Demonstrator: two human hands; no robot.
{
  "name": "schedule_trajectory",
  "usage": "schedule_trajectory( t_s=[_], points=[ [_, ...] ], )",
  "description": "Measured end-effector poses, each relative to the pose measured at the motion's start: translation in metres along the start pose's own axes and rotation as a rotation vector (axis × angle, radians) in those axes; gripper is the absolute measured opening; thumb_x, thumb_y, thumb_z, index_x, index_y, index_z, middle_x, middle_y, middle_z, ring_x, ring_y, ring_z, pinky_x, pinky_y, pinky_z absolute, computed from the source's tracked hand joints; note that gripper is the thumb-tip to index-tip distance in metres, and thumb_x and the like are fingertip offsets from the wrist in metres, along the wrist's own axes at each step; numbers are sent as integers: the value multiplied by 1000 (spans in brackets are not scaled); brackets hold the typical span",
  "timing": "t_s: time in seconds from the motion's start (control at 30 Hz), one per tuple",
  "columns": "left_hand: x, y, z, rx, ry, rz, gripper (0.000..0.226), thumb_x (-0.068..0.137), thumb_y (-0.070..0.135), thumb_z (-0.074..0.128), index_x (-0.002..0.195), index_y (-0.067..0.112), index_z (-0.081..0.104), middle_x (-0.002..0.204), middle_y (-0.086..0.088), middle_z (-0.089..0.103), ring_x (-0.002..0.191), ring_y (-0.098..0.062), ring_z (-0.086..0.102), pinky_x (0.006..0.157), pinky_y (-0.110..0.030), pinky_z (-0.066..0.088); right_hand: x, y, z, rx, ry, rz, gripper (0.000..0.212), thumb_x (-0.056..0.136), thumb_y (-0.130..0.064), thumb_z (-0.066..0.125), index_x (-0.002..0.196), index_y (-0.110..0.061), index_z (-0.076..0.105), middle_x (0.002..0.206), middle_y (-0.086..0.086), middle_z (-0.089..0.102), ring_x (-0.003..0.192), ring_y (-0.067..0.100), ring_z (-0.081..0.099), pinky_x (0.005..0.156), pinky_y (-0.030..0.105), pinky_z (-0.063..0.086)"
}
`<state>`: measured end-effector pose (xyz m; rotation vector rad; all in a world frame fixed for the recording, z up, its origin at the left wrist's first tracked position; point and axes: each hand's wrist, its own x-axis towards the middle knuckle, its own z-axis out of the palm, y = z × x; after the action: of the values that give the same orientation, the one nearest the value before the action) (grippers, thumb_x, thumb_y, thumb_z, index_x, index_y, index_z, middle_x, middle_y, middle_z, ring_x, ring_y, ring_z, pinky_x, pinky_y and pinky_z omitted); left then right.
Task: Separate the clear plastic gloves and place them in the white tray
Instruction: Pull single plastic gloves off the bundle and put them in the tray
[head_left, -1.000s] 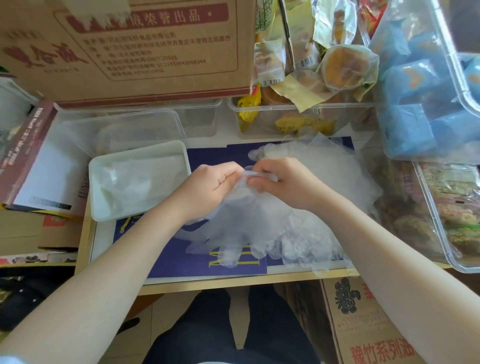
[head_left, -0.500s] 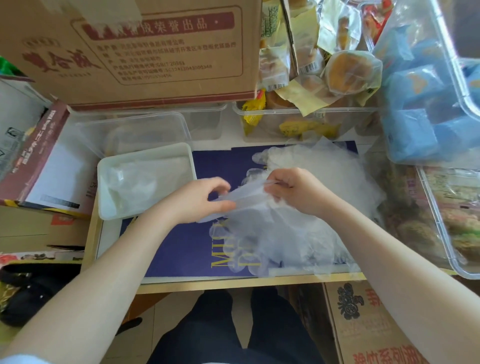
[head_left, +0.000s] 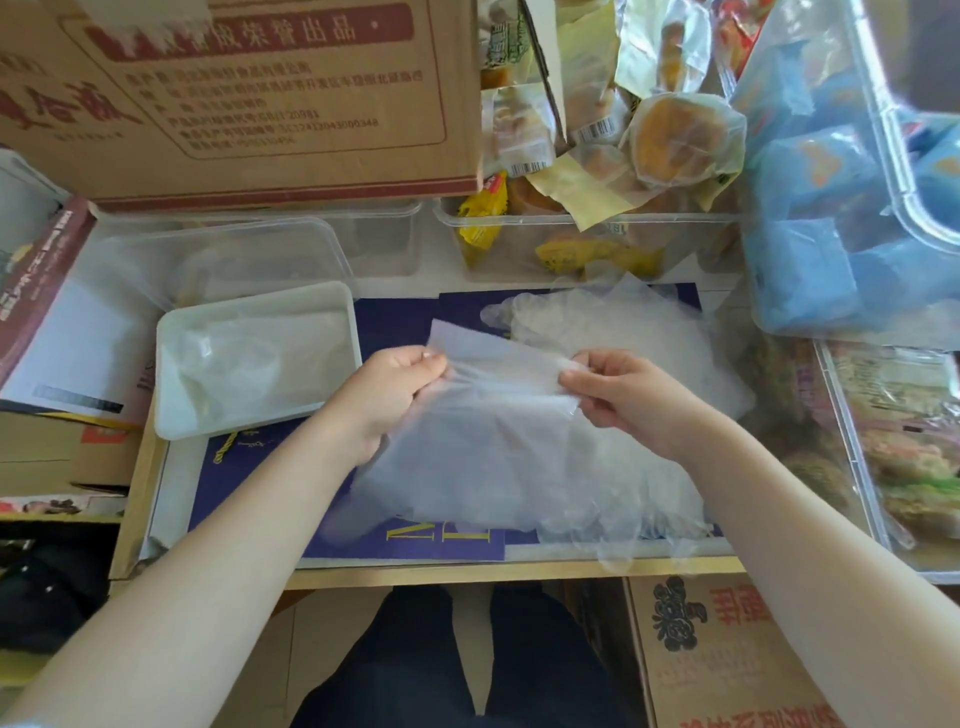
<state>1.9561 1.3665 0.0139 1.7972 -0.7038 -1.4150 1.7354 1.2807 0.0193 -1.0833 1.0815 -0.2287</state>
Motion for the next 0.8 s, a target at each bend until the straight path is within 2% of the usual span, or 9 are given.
schedule_trajectory(
  t_s=[0.07,0.13,0.2,0.27,0.37,0.47,0.63,0.73,0.8],
  points=[
    [13,-18,1,409,133,-23,29,98,22,44,80,4,57,78,-18,57,74,-25,51,65,-32,37,13,19,-6,-361,233,7,6,90,-18,60,93,-13,61,79,4,58,65,16,52,55,20,42],
    [22,-33,0,727,231,-11,30,98,23,39,78,4,52,75,-13,55,75,-29,51,64,-34,36,21,38,-13,-862,383,7,36,90,-28,59,123,-13,53,118,9,54,102,24,53,79,30,46],
    [24,-43,1,775,243,39,30,99,24,38,73,11,44,71,-9,52,74,-33,51,63,-37,36,24,54,-20,-1130,421,-33,56,92,-35,53,139,-8,36,141,12,37,124,31,39,97,38,36],
    [23,-46,5,742,232,115,29,99,24,40,73,12,42,65,-4,49,68,-30,50,60,-37,35,24,66,-22,-1219,460,-87,61,95,-39,45,141,-4,28,147,13,31,128,32,34,101,39,32],
    [18,-43,11,671,201,196,25,98,26,44,80,9,50,67,-7,54,63,-24,47,54,-32,32,27,83,-20,-1294,509,-145,55,94,-40,43,136,-5,37,141,14,37,119,32,40,95,38,35],
    [13,-42,13,608,180,237,22,97,26,45,82,13,55,76,-13,61,65,-26,51,54,-24,33,32,87,-20,-1255,580,-242,32,93,-29,45,115,-8,55,117,12,53,100,30,48,79,37,37],
    [1,-33,19,530,52,278,20,96,25,48,79,24,57,61,3,47,56,-9,38,54,-20,31,40,87,-26,-1149,646,-311,17,93,-18,49,90,-6,61,92,12,60,85,31,50,68,36,32],
    [-5,-24,25,495,32,346,19,96,23,49,91,12,64,60,5,45,55,-7,38,53,-16,31,33,72,-26,-946,704,-508,14,88,-15,59,81,-5,65,81,12,60,75,32,53,62,32,35],
    [-9,-16,31,457,43,452,21,94,22,52,92,8,67,77,4,56,67,-3,49,62,-9,36,23,57,-25,-921,753,-702,15,86,-18,62,77,-6,68,80,10,60,68,28,50,58,31,35]
  ],
)
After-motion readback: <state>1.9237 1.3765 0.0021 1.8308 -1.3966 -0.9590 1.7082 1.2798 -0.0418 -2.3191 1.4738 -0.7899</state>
